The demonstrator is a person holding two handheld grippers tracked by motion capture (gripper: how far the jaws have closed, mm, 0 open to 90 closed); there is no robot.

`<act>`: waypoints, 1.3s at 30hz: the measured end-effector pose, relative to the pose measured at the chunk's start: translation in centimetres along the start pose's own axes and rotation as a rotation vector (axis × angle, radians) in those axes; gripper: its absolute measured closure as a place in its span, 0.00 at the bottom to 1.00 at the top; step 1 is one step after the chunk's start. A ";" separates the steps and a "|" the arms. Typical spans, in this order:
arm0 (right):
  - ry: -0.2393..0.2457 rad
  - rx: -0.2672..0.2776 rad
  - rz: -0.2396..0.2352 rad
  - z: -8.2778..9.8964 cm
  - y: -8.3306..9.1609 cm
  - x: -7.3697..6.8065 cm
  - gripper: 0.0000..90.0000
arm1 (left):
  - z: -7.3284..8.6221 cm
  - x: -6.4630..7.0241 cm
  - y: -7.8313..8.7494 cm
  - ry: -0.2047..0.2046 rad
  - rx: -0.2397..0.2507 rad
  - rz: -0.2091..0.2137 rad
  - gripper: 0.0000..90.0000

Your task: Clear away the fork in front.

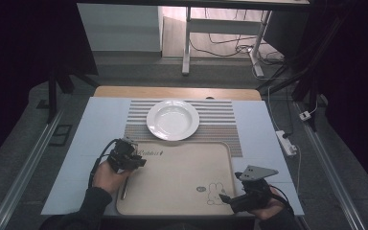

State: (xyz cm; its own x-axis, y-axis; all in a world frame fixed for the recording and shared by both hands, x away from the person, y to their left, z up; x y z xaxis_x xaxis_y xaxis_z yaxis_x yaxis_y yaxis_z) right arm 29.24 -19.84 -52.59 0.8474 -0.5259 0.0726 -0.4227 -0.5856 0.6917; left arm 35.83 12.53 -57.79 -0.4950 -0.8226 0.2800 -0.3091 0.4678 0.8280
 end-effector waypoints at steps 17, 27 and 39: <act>0.003 -0.010 0.006 0.0 0.0 -0.1 0.08 | -0.3 1.9 1.2 -0.039 0.067 0.086 0.48; -0.002 -0.009 0.010 0.0 0.0 -0.1 0.08 | -0.4 2.9 2.2 -0.077 0.126 0.126 0.31; -0.005 -0.006 0.028 -0.3 0.1 -0.2 0.05 | 0.0 3.9 3.5 -0.128 0.139 0.136 0.14</act>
State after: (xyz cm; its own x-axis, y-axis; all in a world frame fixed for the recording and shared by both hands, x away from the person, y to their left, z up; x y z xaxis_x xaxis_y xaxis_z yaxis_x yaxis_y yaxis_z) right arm 29.07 -19.64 -52.32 0.8335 -0.5455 0.0881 -0.4442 -0.5666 0.6940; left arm 32.81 10.97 -53.76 -0.6361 -0.7053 0.3129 -0.3371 0.6188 0.7096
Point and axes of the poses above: each handheld gripper's, and its own axes: y roughly backward along the jaws, z roughly out of its underside, x roughly to its right, the point moved 9 cm from there along -y, roughly forward along the jaws, and after that the axes turned 7 degrees about y, right-handed, at the moved point
